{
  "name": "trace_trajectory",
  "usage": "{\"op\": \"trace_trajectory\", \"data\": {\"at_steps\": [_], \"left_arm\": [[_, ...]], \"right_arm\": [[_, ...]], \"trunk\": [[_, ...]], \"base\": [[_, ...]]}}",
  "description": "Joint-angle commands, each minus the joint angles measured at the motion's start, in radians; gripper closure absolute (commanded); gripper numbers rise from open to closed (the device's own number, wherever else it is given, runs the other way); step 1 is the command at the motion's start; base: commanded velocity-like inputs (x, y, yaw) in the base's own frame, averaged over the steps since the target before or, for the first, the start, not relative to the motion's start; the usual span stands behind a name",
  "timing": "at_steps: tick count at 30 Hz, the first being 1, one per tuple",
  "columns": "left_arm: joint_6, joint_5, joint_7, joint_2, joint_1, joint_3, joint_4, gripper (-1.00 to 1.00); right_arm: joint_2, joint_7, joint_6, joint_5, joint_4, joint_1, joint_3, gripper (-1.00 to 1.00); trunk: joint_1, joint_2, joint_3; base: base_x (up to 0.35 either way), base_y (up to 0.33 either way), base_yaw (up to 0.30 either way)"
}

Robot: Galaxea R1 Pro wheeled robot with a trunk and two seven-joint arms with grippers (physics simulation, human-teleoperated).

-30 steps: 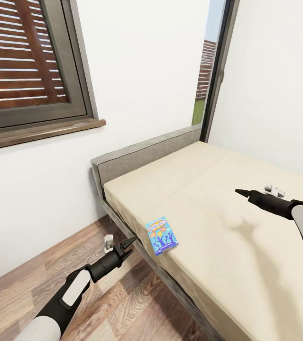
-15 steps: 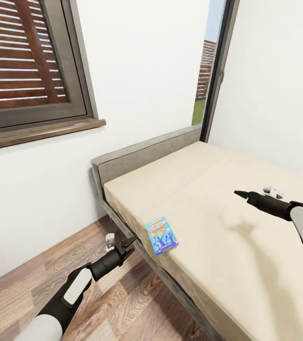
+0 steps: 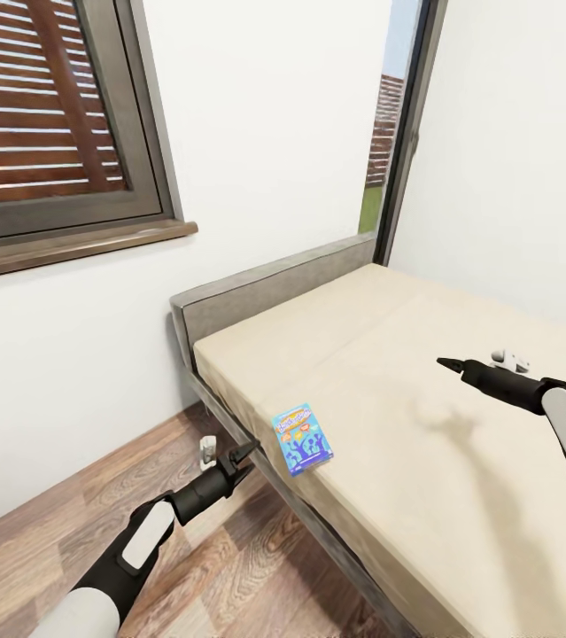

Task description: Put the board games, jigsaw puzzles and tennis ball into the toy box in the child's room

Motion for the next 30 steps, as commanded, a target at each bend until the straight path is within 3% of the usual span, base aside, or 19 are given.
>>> {"op": "trace_trajectory", "data": {"at_steps": [1,5,10,30], "left_arm": [[0.009,0.008,0.0,0.0,-0.001,0.0,0.0,-1.0],[0.011,0.008,0.0,-0.001,-0.001,0.0,0.0,-1.0],[0.017,0.007,0.0,-0.003,-0.001,-0.001,0.0,-1.0],[0.023,0.005,0.002,-0.033,-0.002,-0.001,-0.001,-1.0]], "right_arm": [[0.0,0.005,0.005,0.003,-0.002,0.0,-0.002,-1.0],[0.0,0.005,0.005,0.003,-0.004,0.0,-0.002,-1.0],[0.0,0.005,0.005,0.003,-0.006,0.001,-0.002,-1.0],[0.001,0.004,0.005,0.003,-0.008,0.001,-0.002,-1.0]], "trunk": [[0.004,-0.008,-0.004],[0.019,-0.036,-0.017],[0.021,-0.037,-0.036],[0.021,-0.037,-0.036]], "base": [[0.0,0.0,0.0],[0.0,0.0,0.0],[0.0,0.0,0.0],[0.0,0.0,0.0]]}}
